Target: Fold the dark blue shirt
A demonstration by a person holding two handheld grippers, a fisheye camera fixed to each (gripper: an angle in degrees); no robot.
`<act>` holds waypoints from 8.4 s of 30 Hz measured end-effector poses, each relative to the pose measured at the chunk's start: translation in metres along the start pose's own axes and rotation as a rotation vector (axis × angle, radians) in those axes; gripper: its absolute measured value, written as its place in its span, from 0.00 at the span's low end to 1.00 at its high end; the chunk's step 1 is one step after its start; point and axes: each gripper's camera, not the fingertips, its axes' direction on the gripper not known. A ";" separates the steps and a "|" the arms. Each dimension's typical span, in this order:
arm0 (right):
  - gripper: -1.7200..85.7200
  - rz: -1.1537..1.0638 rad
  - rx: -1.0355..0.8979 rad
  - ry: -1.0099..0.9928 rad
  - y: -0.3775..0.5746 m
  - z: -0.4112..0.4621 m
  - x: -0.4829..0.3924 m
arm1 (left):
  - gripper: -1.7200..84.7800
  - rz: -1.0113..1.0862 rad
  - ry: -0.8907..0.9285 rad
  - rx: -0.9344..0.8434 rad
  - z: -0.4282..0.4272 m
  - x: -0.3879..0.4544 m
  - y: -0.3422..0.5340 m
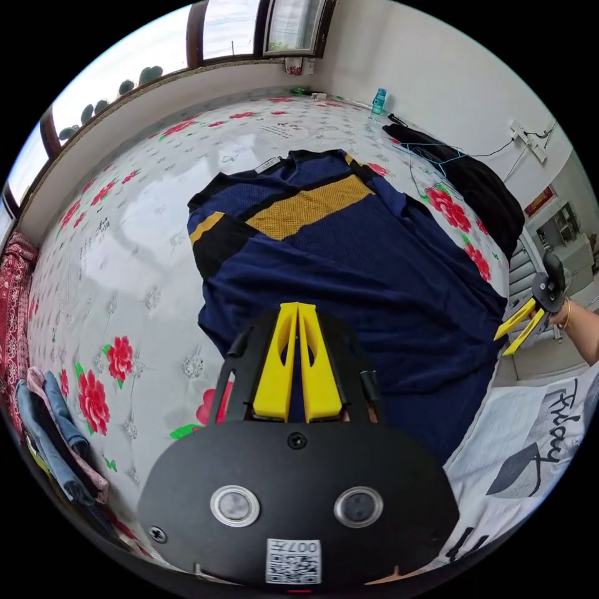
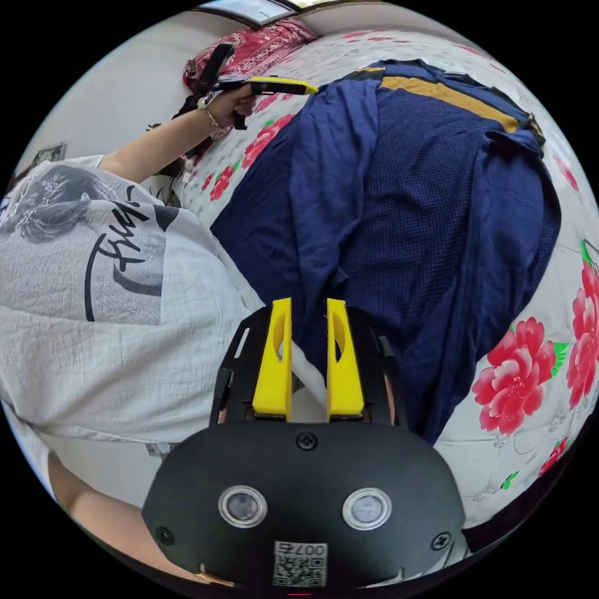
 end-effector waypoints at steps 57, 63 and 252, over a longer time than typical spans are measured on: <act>0.02 0.054 -0.022 0.130 -0.076 -0.048 -0.065 | 0.01 0.024 0.146 0.017 -0.006 0.081 0.084; 0.02 -0.118 0.620 -0.171 -0.034 -0.174 -0.074 | 0.01 0.033 0.198 0.029 -0.005 0.075 0.092; 0.02 0.485 0.775 -0.606 -0.030 -0.171 0.435 | 0.01 -0.715 0.860 0.136 0.034 -0.456 -0.105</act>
